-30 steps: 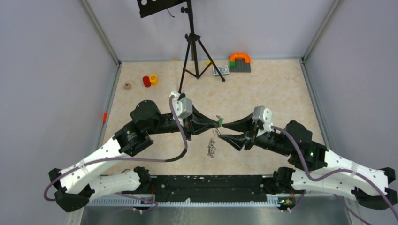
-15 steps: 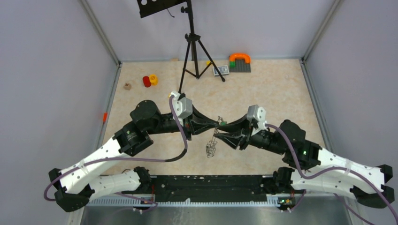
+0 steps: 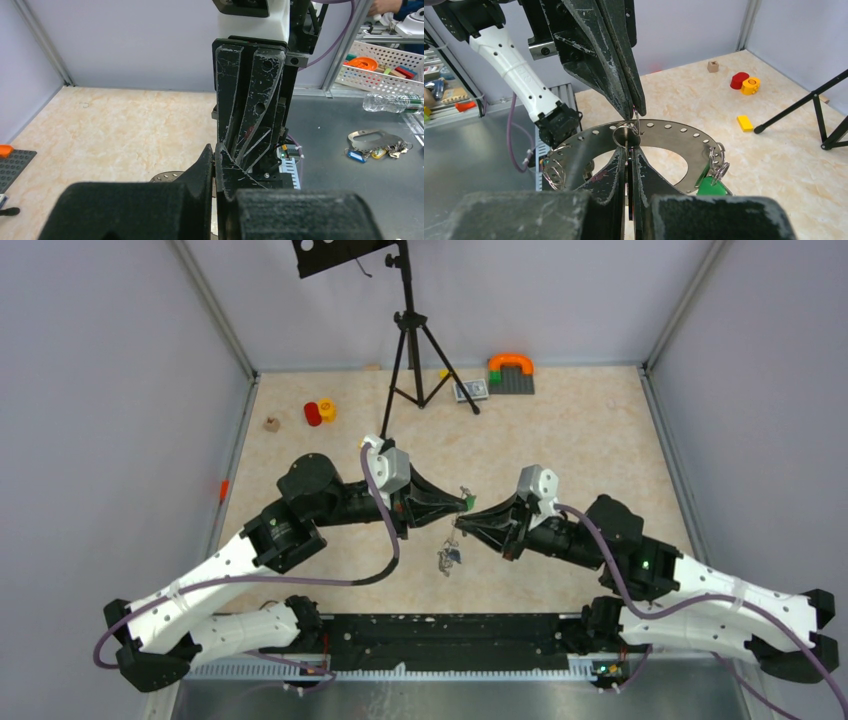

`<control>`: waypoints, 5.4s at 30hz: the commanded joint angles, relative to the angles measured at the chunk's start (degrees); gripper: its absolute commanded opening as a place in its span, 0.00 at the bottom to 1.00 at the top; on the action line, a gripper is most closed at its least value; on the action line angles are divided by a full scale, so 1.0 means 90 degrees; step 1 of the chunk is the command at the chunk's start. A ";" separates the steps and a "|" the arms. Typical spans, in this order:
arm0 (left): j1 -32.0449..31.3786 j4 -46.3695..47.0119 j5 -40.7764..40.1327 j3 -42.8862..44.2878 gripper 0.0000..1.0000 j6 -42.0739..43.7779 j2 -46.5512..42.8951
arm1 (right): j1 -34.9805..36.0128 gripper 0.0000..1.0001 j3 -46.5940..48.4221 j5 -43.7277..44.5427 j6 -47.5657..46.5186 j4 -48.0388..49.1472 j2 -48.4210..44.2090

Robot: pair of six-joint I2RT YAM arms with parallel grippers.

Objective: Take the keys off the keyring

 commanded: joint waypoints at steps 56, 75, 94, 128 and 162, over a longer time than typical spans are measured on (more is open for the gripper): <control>-0.0016 0.1840 0.0728 -0.0544 0.59 -0.0898 0.0397 | 0.0046 0.00 0.2079 0.0043 -0.1122 -0.2024 -0.0112; -0.0022 0.1751 0.0914 -0.0523 0.22 -0.0903 0.0589 | 0.0040 0.00 0.1985 -0.0085 -0.1044 -0.1901 -0.0203; -0.0020 0.1213 0.0751 -0.0327 0.00 -0.0626 0.0415 | 0.0044 0.00 0.1790 -0.0048 -0.0934 -0.2238 -0.0606; -0.0022 0.1291 0.0737 -0.0336 0.00 -0.0627 0.0260 | 0.0042 0.00 0.1122 -0.0241 -0.0790 -0.1956 -0.0483; -0.0028 0.1328 0.0775 -0.0355 0.00 -0.0603 0.0266 | 0.0040 0.00 0.0943 0.0021 -0.0863 -0.1998 -0.0667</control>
